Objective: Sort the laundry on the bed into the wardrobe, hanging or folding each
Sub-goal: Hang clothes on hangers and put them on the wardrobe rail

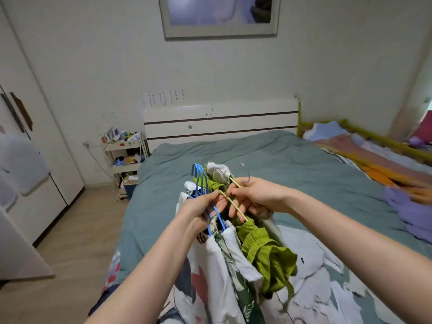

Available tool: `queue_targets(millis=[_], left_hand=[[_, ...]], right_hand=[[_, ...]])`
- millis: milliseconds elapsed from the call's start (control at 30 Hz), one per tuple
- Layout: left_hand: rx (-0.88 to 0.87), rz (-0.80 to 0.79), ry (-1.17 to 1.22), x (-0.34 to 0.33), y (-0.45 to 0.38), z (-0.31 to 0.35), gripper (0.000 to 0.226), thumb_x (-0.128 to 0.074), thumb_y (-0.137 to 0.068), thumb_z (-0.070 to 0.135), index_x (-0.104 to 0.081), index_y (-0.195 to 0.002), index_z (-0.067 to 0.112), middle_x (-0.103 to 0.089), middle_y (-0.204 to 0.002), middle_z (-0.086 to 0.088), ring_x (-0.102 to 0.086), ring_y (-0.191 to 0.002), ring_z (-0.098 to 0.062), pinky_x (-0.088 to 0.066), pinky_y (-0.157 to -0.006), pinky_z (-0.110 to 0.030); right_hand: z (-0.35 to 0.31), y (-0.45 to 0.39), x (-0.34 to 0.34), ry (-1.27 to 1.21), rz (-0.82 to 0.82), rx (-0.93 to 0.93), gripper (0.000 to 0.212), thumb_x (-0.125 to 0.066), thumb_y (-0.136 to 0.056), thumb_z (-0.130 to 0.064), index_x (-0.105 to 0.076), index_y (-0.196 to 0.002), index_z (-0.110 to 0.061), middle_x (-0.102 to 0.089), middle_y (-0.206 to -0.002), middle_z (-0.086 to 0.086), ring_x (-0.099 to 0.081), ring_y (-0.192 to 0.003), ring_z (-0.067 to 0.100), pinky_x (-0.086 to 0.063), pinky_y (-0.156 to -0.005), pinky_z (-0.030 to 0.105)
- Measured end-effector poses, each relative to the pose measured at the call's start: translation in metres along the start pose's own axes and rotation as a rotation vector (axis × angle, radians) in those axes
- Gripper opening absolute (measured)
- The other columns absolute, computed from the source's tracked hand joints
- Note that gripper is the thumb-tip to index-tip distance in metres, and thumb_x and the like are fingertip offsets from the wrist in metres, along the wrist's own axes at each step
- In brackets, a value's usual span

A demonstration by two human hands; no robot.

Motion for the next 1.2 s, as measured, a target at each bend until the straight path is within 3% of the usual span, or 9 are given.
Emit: queue_targets(millis=[200,333,433,533,667,800,900,1000,1200], left_hand=[[0.054,0.008,-0.008,-0.008,-0.003,-0.023,0.018,-0.059,-0.091,0.001,-0.057,-0.074,0.0,-0.061,-0.047,-0.007,-0.056,-0.033,-0.01,-0.045,-0.032,-0.019],[0.058,0.054,-0.053,-0.005,-0.009,-0.031,0.015,-0.061,-0.09,0.002,-0.062,-0.075,0.002,-0.065,-0.051,-0.003,-0.055,-0.035,-0.004,-0.045,-0.037,-0.012],[0.058,0.053,-0.076,-0.006,-0.011,-0.035,0.017,-0.061,-0.091,0.003,-0.063,-0.074,0.001,-0.065,-0.05,-0.001,-0.052,-0.035,-0.001,-0.042,-0.037,-0.009],[0.055,0.056,-0.085,-0.011,-0.009,-0.037,0.015,-0.061,-0.09,0.002,-0.063,-0.075,0.0,-0.062,-0.047,0.0,-0.05,-0.033,-0.001,-0.04,-0.036,-0.008],[0.058,0.081,-0.083,-0.015,-0.008,-0.04,0.015,-0.062,-0.089,0.001,-0.062,-0.075,0.0,-0.059,-0.044,0.0,-0.048,-0.031,-0.001,-0.039,-0.035,-0.009],[0.054,0.097,-0.099,-0.018,-0.008,-0.046,0.021,-0.063,-0.089,0.001,-0.059,-0.068,0.004,-0.057,-0.042,0.0,-0.048,-0.03,-0.002,-0.039,-0.034,-0.009],[0.054,0.087,-0.108,-0.022,-0.008,-0.052,0.026,-0.061,-0.091,0.003,-0.055,-0.066,0.006,-0.051,-0.037,0.002,-0.043,-0.026,-0.003,-0.038,-0.033,-0.01],[0.045,0.083,-0.139,-0.023,-0.01,-0.054,0.027,-0.062,-0.091,0.005,-0.053,-0.065,0.009,-0.046,-0.035,0.004,-0.04,-0.026,-0.003,-0.036,-0.032,-0.011],[-0.073,0.076,-0.223,-0.018,-0.011,-0.046,0.01,-0.063,-0.089,0.004,-0.061,-0.08,0.0,-0.065,-0.053,0.0,-0.039,-0.031,0.0,-0.031,-0.032,-0.01]], right_hand=[[0.02,0.011,0.008,-0.012,-0.019,-0.049,0.011,-0.037,-0.103,-0.011,-0.046,-0.105,-0.005,-0.067,-0.082,0.023,-0.069,-0.058,0.025,-0.031,-0.032,0.018],[0.031,0.016,0.043,-0.031,0.266,-0.074,0.007,-0.035,-0.101,-0.003,-0.037,-0.103,-0.01,-0.064,-0.082,0.019,-0.07,-0.058,0.026,-0.029,-0.031,0.017],[0.028,0.025,0.075,0.333,0.488,-0.106,0.019,-0.032,-0.092,0.007,-0.03,-0.102,-0.01,-0.06,-0.091,0.023,-0.067,-0.052,0.029,-0.032,-0.032,0.021],[0.02,0.025,0.078,0.59,0.501,-0.089,0.02,-0.041,-0.084,0.013,-0.04,-0.094,-0.004,-0.063,-0.088,0.019,-0.065,-0.05,0.025,-0.047,-0.044,0.03],[0.034,0.021,0.06,0.306,0.397,-0.105,0.018,-0.044,-0.088,0.011,-0.062,-0.089,0.007,-0.063,-0.062,0.006,-0.046,-0.035,0.005,-0.036,-0.036,0.016],[0.045,0.02,0.04,0.19,0.354,-0.054,0.013,-0.046,-0.094,0.005,-0.059,-0.094,0.007,-0.064,-0.073,0.019,-0.053,-0.046,0.012,-0.049,-0.05,0.021],[0.053,0.023,0.025,0.034,0.353,-0.073,0.008,-0.042,-0.1,-0.003,-0.05,-0.098,-0.004,-0.056,-0.066,0.021,-0.057,-0.043,0.021,-0.053,-0.043,0.027],[0.058,0.03,0.012,-0.163,0.329,-0.073,0.002,-0.038,-0.102,-0.005,-0.039,-0.102,-0.007,-0.056,-0.067,0.022,-0.056,-0.036,0.018,-0.044,-0.032,0.021],[0.084,0.037,0.024,-0.335,0.51,-0.058,0.027,-0.05,-0.093,0.005,-0.041,-0.117,-0.002,-0.057,-0.066,0.009,-0.039,-0.032,0.003,-0.03,-0.034,0.015]])
Point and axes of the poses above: each hand's wrist, its own y-axis away from the middle knuckle, its own x-axis out of the back of the hand, z = x × y, the point moved 8 cm from there along -y, towards the middle knuckle
